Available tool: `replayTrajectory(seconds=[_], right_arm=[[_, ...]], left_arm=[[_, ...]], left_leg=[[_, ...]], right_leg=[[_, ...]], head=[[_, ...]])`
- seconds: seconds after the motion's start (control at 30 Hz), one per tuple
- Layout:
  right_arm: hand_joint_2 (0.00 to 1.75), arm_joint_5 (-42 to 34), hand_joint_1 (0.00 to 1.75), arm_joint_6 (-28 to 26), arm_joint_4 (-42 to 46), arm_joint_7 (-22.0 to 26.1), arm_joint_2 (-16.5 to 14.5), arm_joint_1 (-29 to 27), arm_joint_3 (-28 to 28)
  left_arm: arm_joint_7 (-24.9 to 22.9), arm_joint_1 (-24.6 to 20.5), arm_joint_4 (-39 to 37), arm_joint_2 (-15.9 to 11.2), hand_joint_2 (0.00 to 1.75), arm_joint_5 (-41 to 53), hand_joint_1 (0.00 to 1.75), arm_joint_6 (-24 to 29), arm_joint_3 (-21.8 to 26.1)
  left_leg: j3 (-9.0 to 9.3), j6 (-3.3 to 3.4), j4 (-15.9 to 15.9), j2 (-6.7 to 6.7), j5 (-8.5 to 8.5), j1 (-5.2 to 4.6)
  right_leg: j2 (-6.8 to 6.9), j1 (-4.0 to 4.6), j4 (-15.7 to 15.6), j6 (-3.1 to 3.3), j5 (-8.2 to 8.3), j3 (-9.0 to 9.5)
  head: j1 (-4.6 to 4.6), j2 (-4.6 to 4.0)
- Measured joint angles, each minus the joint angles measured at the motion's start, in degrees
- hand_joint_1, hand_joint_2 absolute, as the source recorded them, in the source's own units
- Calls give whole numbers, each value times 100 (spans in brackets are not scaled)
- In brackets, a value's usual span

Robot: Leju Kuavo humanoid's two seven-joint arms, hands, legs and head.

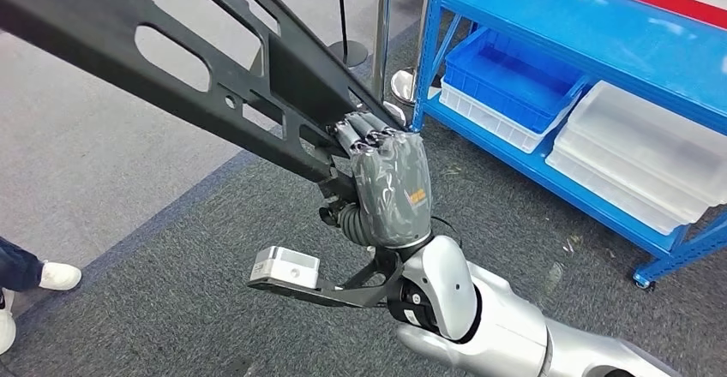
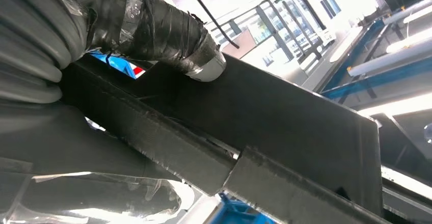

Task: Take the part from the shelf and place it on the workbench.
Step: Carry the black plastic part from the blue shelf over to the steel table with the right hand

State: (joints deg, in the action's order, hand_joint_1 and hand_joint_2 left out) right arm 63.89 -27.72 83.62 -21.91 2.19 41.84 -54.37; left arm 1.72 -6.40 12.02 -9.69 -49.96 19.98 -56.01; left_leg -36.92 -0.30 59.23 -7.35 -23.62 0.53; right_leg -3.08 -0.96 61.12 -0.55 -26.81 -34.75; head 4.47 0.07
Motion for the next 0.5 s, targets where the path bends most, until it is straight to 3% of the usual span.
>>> replayTrajectory(seconds=[0.07, 0.1, 0.17, 0.23, 0.27, 0.33, 0.4, 0.47, 0.5], right_arm=[[175, 3, 175, -3, 23, -1, 1, 13, 1], [175, 4, 175, -5, 37, -1, 0, 21, 1], [175, 5, 175, -7, 58, 0, -2, 32, 3], [175, -3, 175, -6, 63, -1, 2, 29, 5], [175, -12, 175, -5, 64, -1, 3, 26, 5], [175, -25, 175, -5, 72, -1, 4, 29, 6], [175, -22, 175, -8, 96, -1, 6, 44, 10], [175, 8, 175, -13, 119, -1, 9, 56, 20], [175, 26, 175, -14, 125, -2, 12, 58, 24]], left_arm=[[2, 30, 0, -1, 175, 1, 0, -4, -2], [3, 33, 0, 0, 175, 3, 0, -7, -3], [8, 12, 0, 4, 175, 10, 0, -10, -4], [15, -9, 0, 4, 175, 13, 0, -9, -5], [19, -8, 0, 5, 175, 11, 0, -9, -5], [26, 4, 0, 4, 175, 4, 0, -8, -5], [42, -1, 0, 3, 175, -4, 0, -7, -5], [62, -20, 0, 3, 175, -11, 0, -7, -5], [68, -22, 0, 3, 175, -16, 0, -7, -5]], left_leg=[[-50, -55, 50, 119, -22, 3], [-122, -83, 187, 269, -99, -2], [-405, -138, 760, 584, -388, -1], [-711, -173, 1354, 677, -602, 20], [-753, -178, 1432, 694, -583, 24], [-508, -158, 972, 753, -285, 20], [-108, -89, 234, 989, -32, -36], [59, 1, -86, 1116, 13, -101], [61, 43, -98, 1062, 21, -115]], right_leg=[[116, -8, -40, 76, 30, 23], [179, -20, -69, 110, 44, 40], [314, -19, -105, 148, 50, 63], [468, -8, -106, 161, 34, 67], [545, -7, -105, 161, 23, 70], [680, -6, -104, 149, -1, 92], [801, 13, -113, 116, -32, 132], [906, 36, -142, 61, -50, 169], [959, 45, -163, 30, -54, 191]], head=[[11, 0], [33, 0], [77, 0], [88, 0], [90, 0], [90, 0], [86, 0], [84, 0], [84, 0]])
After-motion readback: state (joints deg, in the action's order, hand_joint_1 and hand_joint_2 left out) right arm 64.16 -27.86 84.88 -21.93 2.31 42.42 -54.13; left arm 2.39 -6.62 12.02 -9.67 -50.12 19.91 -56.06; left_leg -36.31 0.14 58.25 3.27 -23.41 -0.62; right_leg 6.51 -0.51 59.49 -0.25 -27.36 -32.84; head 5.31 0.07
